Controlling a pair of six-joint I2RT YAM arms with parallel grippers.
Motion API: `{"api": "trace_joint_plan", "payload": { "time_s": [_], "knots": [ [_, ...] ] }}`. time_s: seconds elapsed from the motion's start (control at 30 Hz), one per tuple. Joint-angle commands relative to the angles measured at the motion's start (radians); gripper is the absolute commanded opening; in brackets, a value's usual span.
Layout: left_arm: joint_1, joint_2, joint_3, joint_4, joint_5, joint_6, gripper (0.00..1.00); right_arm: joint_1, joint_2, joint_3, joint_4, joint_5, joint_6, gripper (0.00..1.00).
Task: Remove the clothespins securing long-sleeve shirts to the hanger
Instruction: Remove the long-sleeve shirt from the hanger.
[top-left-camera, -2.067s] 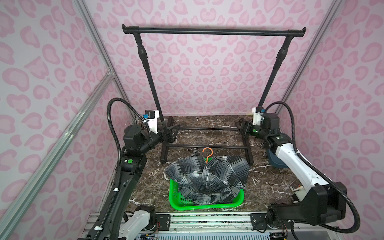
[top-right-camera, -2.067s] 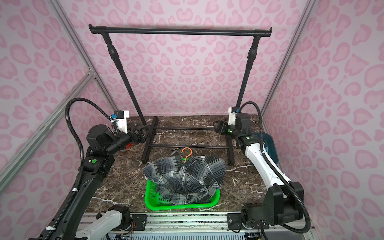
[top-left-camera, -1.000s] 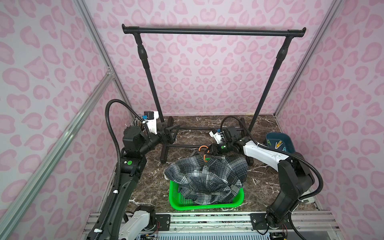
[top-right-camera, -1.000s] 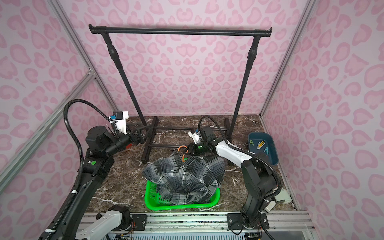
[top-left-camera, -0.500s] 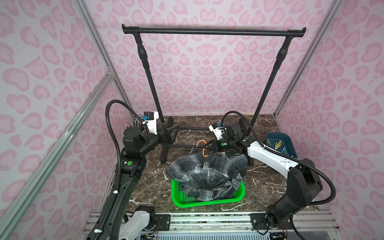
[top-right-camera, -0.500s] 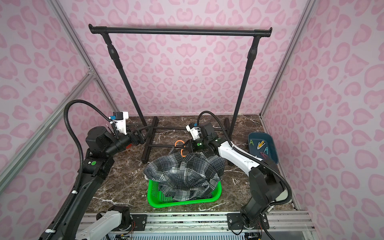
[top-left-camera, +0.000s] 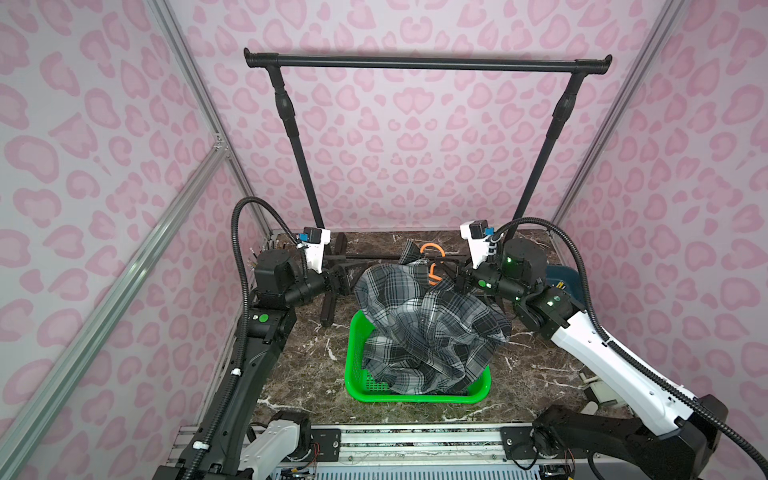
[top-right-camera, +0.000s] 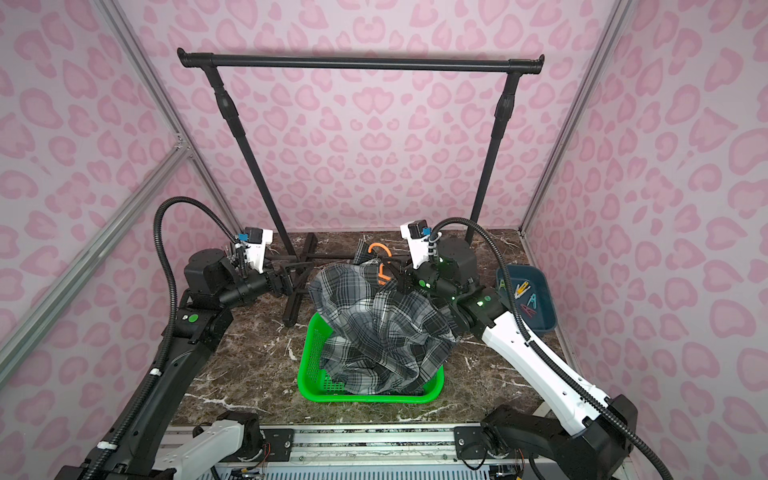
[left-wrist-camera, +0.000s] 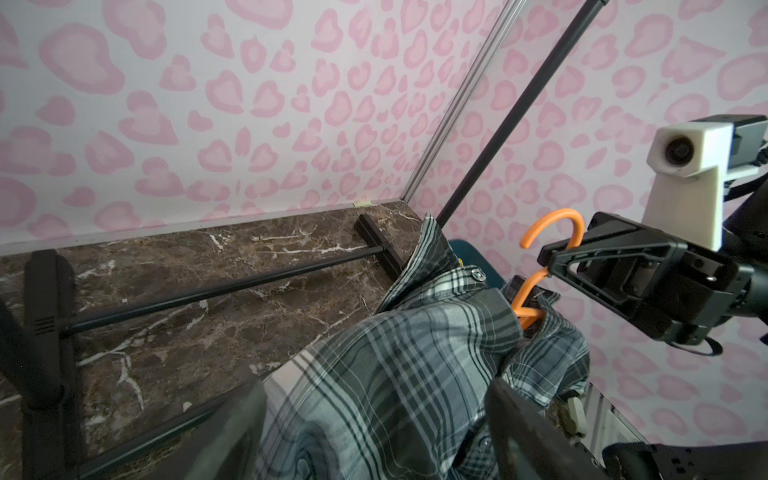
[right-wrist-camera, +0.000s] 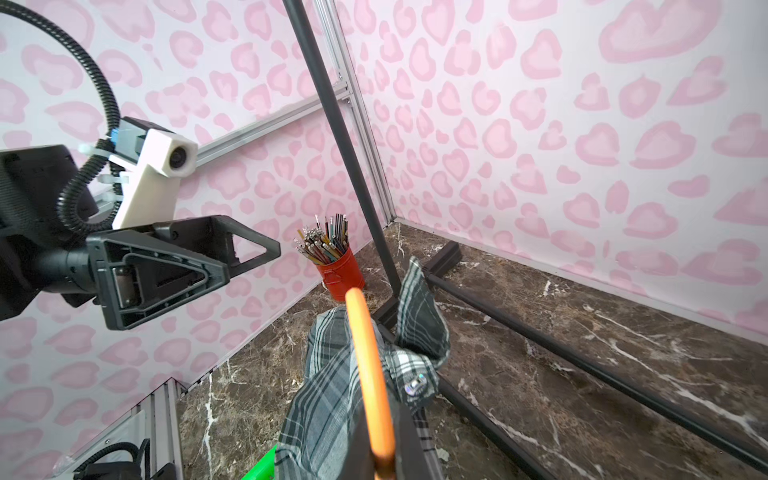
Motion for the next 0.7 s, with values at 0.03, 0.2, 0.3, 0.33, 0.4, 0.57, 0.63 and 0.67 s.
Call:
{"api": "trace_joint_plan", "payload": {
  "time_s": [0.03,0.2,0.3,0.33,0.4,0.57,0.63,0.67],
  "knots": [
    [0.002,0.039,0.026,-0.068,0.060,0.064,0.88,-0.002,-0.024,-0.005,0.064,-0.020,-0.055,0.00],
    [0.002,0.082,0.025,-0.077,0.100,0.081,0.88,-0.019,-0.046,0.031,0.007,-0.005,-0.111,0.00],
    [0.002,0.117,0.026,-0.094,0.130,0.084,0.87,-0.064,-0.057,0.042,0.015,-0.047,-0.099,0.00],
    [0.002,0.128,0.027,-0.097,0.144,0.084,0.87,-0.070,-0.062,0.044,0.017,-0.051,-0.097,0.00],
    [-0.001,0.147,0.028,-0.100,0.162,0.083,0.84,-0.082,-0.067,0.049,0.024,-0.057,-0.094,0.00],
    [-0.011,0.177,0.027,-0.096,0.127,0.094,0.82,-0.086,-0.073,0.050,0.057,-0.081,-0.080,0.00],
    [-0.015,0.206,0.041,-0.096,0.127,0.092,0.81,-0.085,-0.077,0.050,0.070,-0.094,-0.065,0.00],
    [-0.017,0.216,0.048,-0.097,0.128,0.091,0.81,-0.086,-0.080,0.051,0.073,-0.097,-0.064,0.00]
  ]
}}
